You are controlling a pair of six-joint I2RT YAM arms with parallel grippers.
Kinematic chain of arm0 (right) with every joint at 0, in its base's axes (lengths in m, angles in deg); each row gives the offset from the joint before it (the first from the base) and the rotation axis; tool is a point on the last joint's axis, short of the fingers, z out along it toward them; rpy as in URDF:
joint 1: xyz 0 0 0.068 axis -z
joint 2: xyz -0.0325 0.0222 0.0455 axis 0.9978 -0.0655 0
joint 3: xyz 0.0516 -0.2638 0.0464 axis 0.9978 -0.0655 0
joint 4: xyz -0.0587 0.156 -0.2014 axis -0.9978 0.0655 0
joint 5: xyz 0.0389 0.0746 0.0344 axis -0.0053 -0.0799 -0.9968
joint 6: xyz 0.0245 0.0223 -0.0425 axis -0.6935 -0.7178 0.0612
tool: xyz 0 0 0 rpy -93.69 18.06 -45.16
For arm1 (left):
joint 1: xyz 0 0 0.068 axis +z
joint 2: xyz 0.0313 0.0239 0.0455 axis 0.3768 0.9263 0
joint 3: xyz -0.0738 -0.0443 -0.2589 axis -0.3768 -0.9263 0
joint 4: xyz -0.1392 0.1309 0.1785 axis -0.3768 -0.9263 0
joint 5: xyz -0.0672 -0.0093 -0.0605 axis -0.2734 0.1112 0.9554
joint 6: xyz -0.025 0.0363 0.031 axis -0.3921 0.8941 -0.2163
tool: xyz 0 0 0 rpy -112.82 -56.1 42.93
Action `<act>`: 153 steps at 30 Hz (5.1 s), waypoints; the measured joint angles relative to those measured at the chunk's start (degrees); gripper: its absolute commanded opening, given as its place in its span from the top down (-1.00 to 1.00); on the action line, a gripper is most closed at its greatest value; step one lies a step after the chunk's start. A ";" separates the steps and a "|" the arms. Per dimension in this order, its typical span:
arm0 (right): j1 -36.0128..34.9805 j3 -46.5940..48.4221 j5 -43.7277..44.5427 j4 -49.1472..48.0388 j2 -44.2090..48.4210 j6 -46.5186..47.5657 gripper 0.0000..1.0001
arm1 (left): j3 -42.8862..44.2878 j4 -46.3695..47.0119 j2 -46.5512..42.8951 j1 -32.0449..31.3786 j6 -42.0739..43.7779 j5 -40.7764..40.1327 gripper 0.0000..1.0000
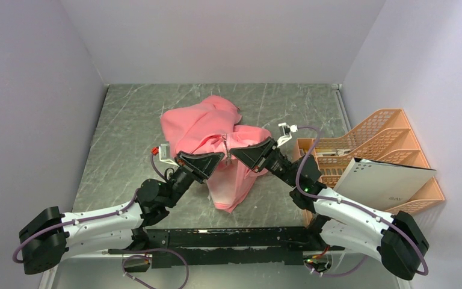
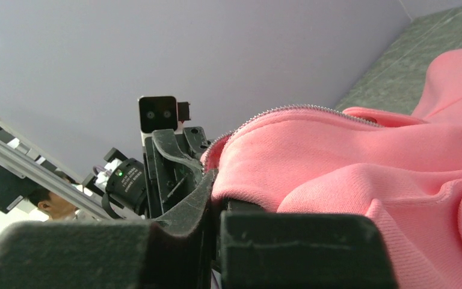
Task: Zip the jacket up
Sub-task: Insert the zipper into the jacket.
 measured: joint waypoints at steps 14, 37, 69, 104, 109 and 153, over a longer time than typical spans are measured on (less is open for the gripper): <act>0.02 0.00 -1.07 -0.22 -0.85 -0.04 1.00 | 0.00 0.50 -0.04 0.00 0.02 -1.09 0.90; 0.02 0.00 -2.16 -1.38 -0.74 -0.07 1.00 | -0.22 0.20 -0.85 0.00 0.02 -2.78 0.90; 0.02 0.00 -0.96 -2.51 -0.63 -0.48 1.00 | -0.28 0.33 -0.85 0.00 0.00 -2.73 0.90; 0.02 0.00 -0.33 -1.49 -0.76 -0.57 1.00 | -0.28 0.35 -0.72 0.00 0.00 -1.81 0.90; 0.00 0.00 0.20 -1.49 -0.76 -0.57 1.00 | -0.28 0.37 -0.72 0.00 0.00 -1.66 0.90; -0.02 7.41 0.15 -10.82 -5.88 14.19 1.00 | 3.56 15.54 3.32 0.02 12.48 -4.15 0.90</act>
